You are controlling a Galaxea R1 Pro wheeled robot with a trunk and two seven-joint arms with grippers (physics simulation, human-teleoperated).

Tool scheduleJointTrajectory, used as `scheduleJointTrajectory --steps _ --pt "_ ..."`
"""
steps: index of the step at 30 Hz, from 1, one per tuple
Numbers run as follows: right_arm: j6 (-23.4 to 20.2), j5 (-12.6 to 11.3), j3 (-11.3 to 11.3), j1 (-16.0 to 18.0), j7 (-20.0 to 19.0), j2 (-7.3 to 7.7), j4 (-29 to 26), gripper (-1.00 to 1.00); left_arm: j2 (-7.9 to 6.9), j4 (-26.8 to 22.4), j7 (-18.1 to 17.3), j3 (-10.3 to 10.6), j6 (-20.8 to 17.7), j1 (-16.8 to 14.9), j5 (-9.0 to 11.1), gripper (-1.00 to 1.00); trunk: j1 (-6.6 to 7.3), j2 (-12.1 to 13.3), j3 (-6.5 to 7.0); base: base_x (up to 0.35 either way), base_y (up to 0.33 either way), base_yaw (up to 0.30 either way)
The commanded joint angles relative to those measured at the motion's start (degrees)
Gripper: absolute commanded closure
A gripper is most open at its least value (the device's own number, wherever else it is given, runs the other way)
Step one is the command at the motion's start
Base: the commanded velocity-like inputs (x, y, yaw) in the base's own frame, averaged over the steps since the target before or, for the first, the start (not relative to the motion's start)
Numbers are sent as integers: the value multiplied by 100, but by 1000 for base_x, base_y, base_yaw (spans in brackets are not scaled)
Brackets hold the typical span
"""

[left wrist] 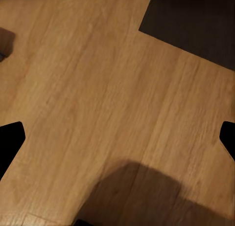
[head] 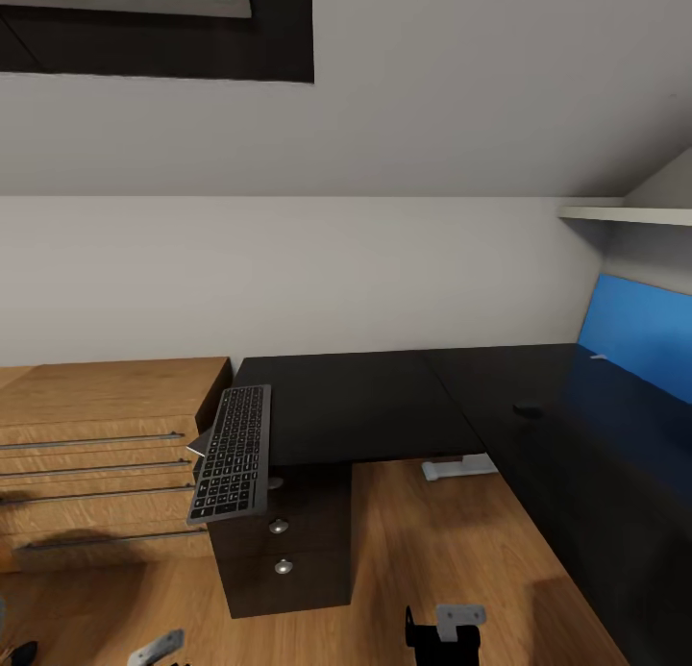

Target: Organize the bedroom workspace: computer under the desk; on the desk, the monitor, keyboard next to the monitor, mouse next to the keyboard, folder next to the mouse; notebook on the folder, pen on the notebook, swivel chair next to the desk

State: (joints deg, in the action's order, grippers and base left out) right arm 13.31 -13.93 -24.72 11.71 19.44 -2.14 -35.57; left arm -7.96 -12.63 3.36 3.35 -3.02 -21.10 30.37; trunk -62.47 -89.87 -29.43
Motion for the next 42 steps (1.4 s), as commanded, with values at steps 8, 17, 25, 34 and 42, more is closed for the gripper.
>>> scheduleJointTrajectory --steps 8,17,25,34,42 --pt "72 101 -71 6 36 3 46 -100 -55 -246 812 1 -42 1 75 -100 0 -3 -6 0 0 0" --pt "196 240 -76 7 40 3 122 -100 -50 -354 528 13 -19 1 158 -100 0 -3 -6 0 0 0" --pt "205 503 -178 1 -21 -3 219 -100 -106 -111 -622 27 -27 1 -131 -100 0 -3 -6 0 0 0" --pt "479 532 -215 -2 -543 -5 430 -100 -175 66 -1263 27 -32 1 -182 -100 0 -3 -6 -50 142 0" --pt "690 536 -219 -2 -651 -14 597 -100 -156 209 -1298 25 -34 1 -181 -100 0 -3 -6 -80 231 0"
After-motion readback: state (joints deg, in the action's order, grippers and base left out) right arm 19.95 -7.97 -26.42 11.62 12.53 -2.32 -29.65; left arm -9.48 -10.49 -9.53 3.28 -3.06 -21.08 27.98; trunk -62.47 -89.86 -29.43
